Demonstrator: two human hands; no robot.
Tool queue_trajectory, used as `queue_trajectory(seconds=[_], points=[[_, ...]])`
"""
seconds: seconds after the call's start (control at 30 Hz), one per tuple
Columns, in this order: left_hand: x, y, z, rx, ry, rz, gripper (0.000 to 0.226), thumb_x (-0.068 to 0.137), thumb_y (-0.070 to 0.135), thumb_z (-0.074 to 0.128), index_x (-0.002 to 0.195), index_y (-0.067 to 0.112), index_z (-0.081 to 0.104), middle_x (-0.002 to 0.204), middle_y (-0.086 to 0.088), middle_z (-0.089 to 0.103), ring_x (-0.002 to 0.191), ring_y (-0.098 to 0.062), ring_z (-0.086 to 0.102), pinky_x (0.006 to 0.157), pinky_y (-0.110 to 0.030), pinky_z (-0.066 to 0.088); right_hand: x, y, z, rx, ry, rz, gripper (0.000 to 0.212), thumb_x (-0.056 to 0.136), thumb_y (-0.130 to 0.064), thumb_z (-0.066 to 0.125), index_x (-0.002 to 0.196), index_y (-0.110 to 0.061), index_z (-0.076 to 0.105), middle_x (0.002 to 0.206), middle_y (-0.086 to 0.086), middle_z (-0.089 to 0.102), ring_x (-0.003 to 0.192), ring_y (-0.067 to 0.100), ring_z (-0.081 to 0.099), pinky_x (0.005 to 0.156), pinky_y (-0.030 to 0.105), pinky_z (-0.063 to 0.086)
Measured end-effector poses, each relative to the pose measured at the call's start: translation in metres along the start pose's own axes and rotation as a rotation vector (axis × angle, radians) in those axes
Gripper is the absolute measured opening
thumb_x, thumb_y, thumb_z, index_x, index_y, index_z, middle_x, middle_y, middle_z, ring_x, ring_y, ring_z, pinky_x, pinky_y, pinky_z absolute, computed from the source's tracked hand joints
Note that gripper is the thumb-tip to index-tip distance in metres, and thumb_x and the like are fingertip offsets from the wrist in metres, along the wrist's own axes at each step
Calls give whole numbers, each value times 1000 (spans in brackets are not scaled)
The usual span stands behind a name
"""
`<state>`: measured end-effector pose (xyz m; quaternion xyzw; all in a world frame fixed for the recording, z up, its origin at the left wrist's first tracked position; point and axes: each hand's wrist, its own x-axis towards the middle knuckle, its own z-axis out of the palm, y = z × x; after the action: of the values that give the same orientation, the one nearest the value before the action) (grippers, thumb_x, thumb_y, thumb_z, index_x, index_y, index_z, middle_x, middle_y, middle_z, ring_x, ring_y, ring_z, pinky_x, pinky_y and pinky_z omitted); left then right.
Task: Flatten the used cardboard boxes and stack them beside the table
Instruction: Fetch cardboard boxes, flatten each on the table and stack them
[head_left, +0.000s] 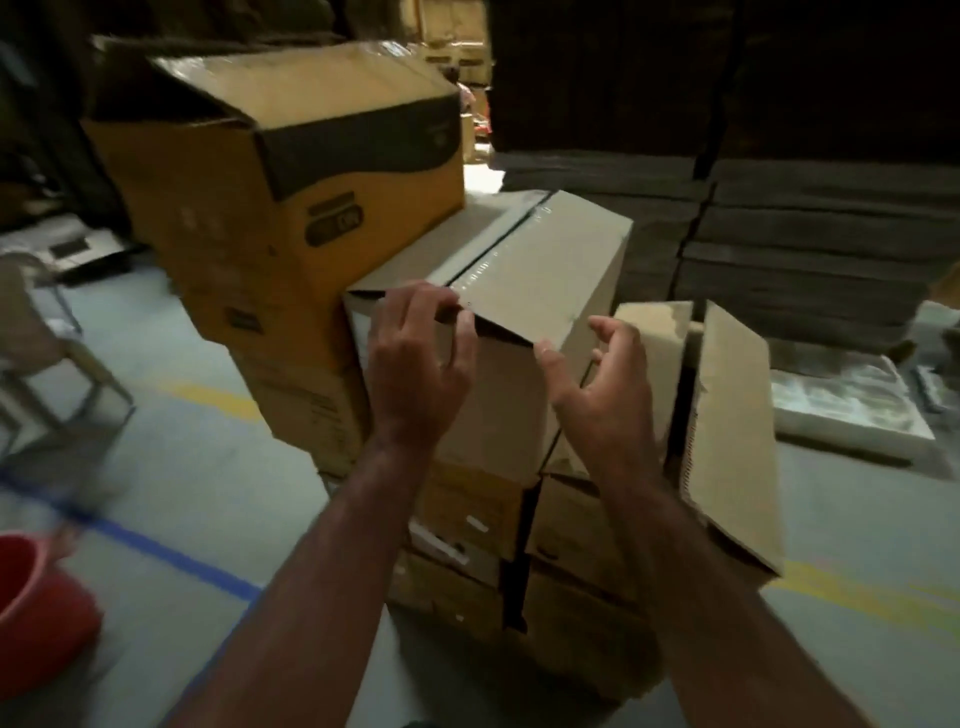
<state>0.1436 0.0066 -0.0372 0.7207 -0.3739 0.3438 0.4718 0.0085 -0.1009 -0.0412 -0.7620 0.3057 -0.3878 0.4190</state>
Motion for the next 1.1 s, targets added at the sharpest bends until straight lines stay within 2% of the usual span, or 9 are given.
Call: queue_trajectory(seconds=[0.17, 0.27, 0.37, 0.47, 0.53, 0.63, 0.7, 0.83, 1.1], points=[[48, -60, 1, 0, -117, -647, 57, 98, 55, 56, 139, 19, 41, 137, -7, 47, 118, -18, 47, 81, -25, 43, 36, 4, 40, 189, -26, 326, 103, 81, -73, 68, 156, -19, 25, 153, 4, 37, 132, 22, 45, 105, 43, 48], [63, -85, 8, -13, -131, -840, 64, 94, 56, 61, 139, 17, 39, 138, -7, 46, 123, -25, 49, 93, -36, 45, 45, 10, 57, 286, -12, 516, 122, 62, -84, 69, 157, -25, 21, 155, 7, 37, 135, 29, 46, 106, 57, 47], [60, -90, 16, 18, -129, -852, 72, 89, 58, 67, 141, 18, 36, 139, -8, 43, 123, -27, 49, 100, -45, 49, 47, 12, 67, 358, -6, 648, 111, 65, -78, 75, 152, -30, 26, 147, 5, 43, 127, 27, 50, 98, 59, 51], [47, -99, 21, 1, -70, -808, 78, 86, 57, 71, 143, 17, 35, 143, -9, 41, 123, -29, 49, 98, -49, 52, 43, 12, 70, 442, -14, 717, 76, 79, -63, 74, 138, -30, 40, 124, 1, 57, 104, 20, 59, 70, 47, 55], [42, -105, 25, -6, -70, -772, 87, 80, 64, 71, 145, 18, 35, 144, -8, 42, 124, -29, 50, 98, -51, 53, 41, 14, 71, 468, 8, 715, 63, 84, -58, 71, 134, -33, 43, 116, -1, 58, 97, 19, 58, 63, 42, 51], [32, -114, 30, -111, -167, -870, 107, 63, 84, 62, 147, 24, 36, 146, -5, 45, 130, -27, 50, 104, -53, 49, 37, 15, 72, 488, 44, 728, 72, 77, -62, 72, 136, -34, 42, 115, -1, 57, 103, 22, 55, 84, 56, 52], [27, -122, 30, -240, -238, -978, 101, 54, 90, 65, 134, 35, 41, 139, 0, 51, 125, -26, 55, 100, -53, 52, 36, 15, 72, 485, 58, 747, 76, 73, -65, 72, 136, -35, 42, 117, -1, 57, 108, 24, 54, 97, 64, 47], [26, -126, 31, -430, -232, -1063, 84, 48, 85, 77, 114, 51, 38, 123, 9, 56, 111, -22, 62, 89, -51, 57, 33, 10, 70, 498, 87, 739, 54, 85, -57, 66, 130, -35, 47, 114, 1, 59, 105, 25, 56, 96, 65, 49], [39, -103, 17, -634, -48, -867, 64, 59, 67, 85, 107, 70, 42, 128, 19, 60, 118, -11, 62, 100, -47, 54, 21, -13, 53, 503, 76, 561, 38, 90, -50, 64, 126, -44, 50, 120, 0, 62, 108, 24, 61, 85, 65, 57]])
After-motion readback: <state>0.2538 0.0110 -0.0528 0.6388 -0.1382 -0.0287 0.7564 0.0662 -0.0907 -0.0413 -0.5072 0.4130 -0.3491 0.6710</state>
